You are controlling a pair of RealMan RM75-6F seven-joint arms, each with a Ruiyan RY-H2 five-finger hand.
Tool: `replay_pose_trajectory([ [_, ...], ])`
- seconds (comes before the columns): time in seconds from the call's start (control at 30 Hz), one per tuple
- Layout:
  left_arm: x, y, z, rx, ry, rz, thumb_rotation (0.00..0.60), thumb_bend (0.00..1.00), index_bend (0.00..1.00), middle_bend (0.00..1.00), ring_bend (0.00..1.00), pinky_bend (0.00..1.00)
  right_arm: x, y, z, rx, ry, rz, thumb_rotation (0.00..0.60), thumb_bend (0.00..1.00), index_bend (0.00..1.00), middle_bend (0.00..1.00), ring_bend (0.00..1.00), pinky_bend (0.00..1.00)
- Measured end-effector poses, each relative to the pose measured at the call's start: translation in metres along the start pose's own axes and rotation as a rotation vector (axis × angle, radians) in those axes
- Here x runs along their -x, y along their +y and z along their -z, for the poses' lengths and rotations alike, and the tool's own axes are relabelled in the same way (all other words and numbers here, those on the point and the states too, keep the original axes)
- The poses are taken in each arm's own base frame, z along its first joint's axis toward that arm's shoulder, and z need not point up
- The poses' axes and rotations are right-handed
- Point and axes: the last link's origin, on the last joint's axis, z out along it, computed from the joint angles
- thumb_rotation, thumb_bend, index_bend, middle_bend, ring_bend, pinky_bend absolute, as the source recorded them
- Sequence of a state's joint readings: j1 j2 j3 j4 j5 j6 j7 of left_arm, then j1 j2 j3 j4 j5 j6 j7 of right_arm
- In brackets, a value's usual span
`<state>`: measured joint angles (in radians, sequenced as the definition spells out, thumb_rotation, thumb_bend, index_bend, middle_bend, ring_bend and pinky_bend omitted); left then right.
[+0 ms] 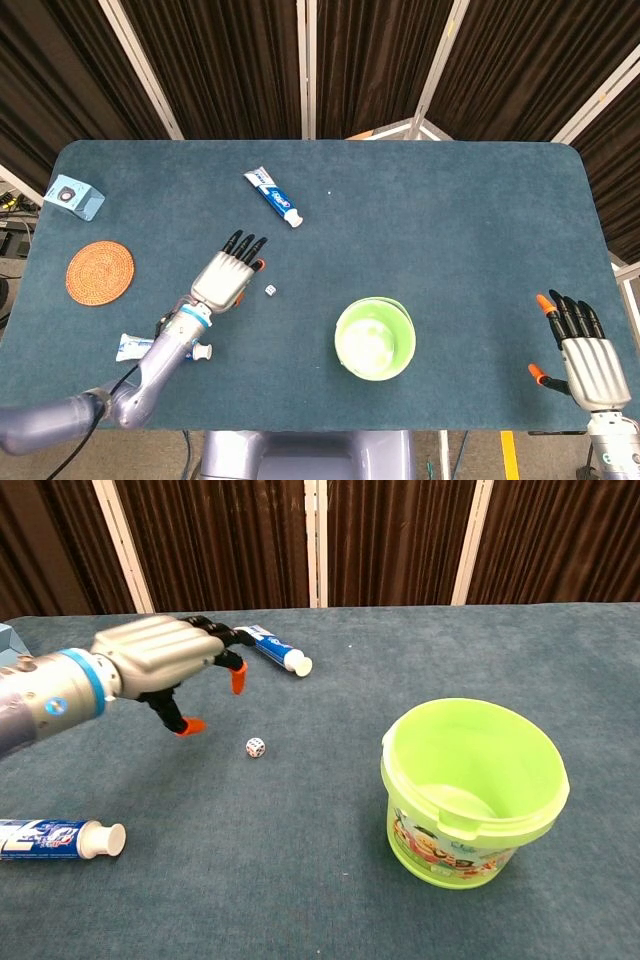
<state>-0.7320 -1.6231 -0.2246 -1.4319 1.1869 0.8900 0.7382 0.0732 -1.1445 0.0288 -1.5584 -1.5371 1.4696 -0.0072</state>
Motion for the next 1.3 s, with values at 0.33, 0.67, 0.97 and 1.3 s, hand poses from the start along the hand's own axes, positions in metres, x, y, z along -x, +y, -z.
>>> replay_pose_trajectory([
  [0.33,0.013,0.018,-0.021,0.004,-0.056,-0.014,0.600,0.32,0.33,0.00,0.00,0.00,-0.003,0.003,-0.002,0.009,0.001,-0.022,0.600,0.08,0.00,0.00,0.00,0.00],
  [0.67,0.024,0.033,-0.034,0.002,-0.080,0.006,0.600,0.32,0.40,0.00,0.00,0.00,-0.003,0.002,-0.005,0.007,-0.005,-0.029,0.600,0.08,0.00,0.00,0.00,0.00],
  [0.97,0.028,0.042,-0.043,0.000,-0.089,0.010,0.600,0.33,0.43,0.00,0.00,0.00,-0.002,0.003,-0.006,0.010,-0.011,-0.031,0.600,0.08,0.00,0.00,0.00,0.00],
  [1.3,0.033,0.043,-0.043,-0.002,-0.090,0.021,0.600,0.47,0.56,0.00,0.00,0.00,-0.001,0.004,-0.006,0.012,-0.007,-0.032,0.600,0.08,0.00,0.00,0.00,0.00],
])
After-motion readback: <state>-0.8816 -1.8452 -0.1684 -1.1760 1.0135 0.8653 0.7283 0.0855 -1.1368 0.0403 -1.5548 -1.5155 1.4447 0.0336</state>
